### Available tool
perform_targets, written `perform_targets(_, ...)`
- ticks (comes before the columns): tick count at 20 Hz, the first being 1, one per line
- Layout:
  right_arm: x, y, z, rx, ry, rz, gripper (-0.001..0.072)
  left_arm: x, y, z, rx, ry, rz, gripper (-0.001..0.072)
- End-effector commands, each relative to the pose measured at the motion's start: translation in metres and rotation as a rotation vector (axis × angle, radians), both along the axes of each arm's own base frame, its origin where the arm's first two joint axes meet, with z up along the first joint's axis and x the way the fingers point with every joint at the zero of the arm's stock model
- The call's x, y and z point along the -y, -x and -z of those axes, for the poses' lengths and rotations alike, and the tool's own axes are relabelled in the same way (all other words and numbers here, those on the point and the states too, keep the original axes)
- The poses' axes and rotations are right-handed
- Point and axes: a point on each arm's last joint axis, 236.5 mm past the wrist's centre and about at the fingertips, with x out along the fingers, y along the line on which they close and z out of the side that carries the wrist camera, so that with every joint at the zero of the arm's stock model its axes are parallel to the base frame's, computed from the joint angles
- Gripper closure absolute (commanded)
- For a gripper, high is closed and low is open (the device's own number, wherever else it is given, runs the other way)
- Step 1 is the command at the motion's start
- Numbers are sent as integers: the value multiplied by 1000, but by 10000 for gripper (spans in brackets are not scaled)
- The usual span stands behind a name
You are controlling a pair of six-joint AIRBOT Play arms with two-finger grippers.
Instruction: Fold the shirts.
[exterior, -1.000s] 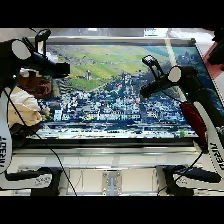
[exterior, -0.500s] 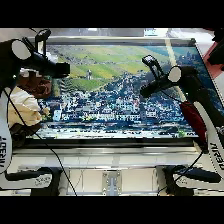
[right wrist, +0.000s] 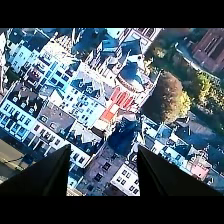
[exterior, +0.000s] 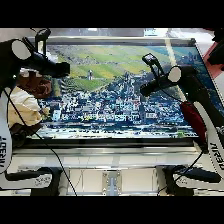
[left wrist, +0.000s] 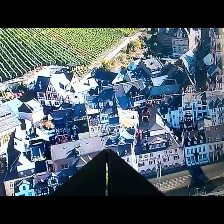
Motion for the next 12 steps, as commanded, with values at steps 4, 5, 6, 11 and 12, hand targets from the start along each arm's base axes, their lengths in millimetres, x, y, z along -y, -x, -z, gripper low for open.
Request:
perform_targets(4, -3, -14, -8, 69, -18, 12, 240, -13, -14, -4, 74, -69, 2, 692)
perform_targets(5, -3, -15, -9, 69, -20, 12, 240, -19, -15, -3, 74, -96, -5, 692)
perform_targets(6, -4, -15, -9, 69, -23, 13, 240, -24, -16, -2, 76, -117, -10, 692)
perform_targets(11, -4, -14, -8, 26, -89, 135, 241, -90, -48, -21, 239, -428, -61, 450)
perform_targets(12, -4, -12, -8, 17, -97, 151, 241, -117, -57, -31, 282, -533, -92, 306)
